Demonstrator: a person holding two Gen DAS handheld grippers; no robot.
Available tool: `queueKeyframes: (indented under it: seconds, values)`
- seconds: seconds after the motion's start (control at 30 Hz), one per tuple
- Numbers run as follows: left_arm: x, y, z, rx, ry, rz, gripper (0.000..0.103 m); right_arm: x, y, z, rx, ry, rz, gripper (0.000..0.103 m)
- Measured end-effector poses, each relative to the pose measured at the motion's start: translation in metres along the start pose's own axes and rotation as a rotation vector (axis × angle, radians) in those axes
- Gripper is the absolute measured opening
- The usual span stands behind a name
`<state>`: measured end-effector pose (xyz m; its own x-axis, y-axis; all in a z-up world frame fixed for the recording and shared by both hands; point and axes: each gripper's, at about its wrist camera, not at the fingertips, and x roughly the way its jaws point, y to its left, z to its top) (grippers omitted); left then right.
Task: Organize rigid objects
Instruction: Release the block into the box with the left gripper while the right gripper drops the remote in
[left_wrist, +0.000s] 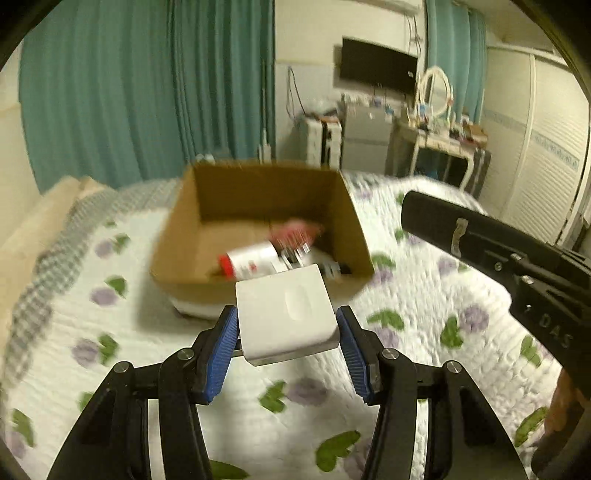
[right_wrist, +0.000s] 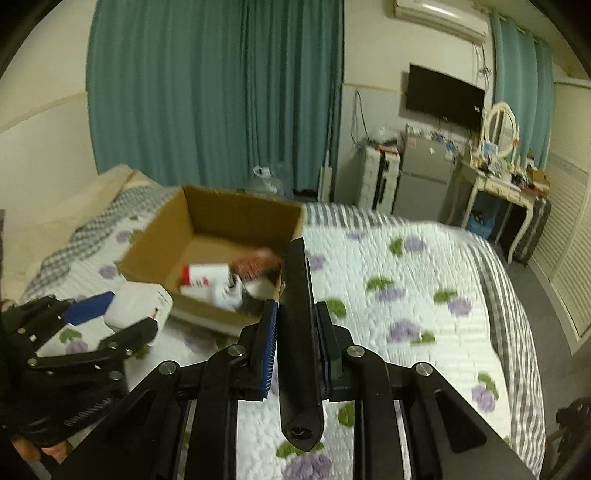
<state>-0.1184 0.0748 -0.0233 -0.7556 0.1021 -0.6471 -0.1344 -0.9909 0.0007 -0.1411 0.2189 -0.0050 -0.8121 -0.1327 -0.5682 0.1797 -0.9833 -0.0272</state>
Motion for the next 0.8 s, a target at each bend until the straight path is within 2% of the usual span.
queueKeyframes:
  seconds: [0.13,0.27,0.6,0.7,0.8]
  values:
    - [-0.015,0.019,0.027,-0.015,-0.063,0.013,0.055,0.001,0.011,0.025,-0.031,-0.049,0.030,0.018]
    - [-0.013,0.036,0.047,-0.018,-0.096,0.038,0.055,0.016,0.020,0.050,-0.037,-0.081,0.074,0.018]
    - [0.042,0.070,0.107,-0.003,-0.133,0.059,0.055,0.067,0.041,0.100,-0.104,-0.134,0.123,0.018]
    - [0.066,0.073,0.109,0.018,-0.123,0.068,0.055,0.085,0.047,0.100,-0.109,-0.136,0.130,0.018]
    - [0.092,0.077,0.098,0.021,-0.084,0.067,0.055,0.103,0.052,0.085,-0.109,-0.113,0.146,0.018]
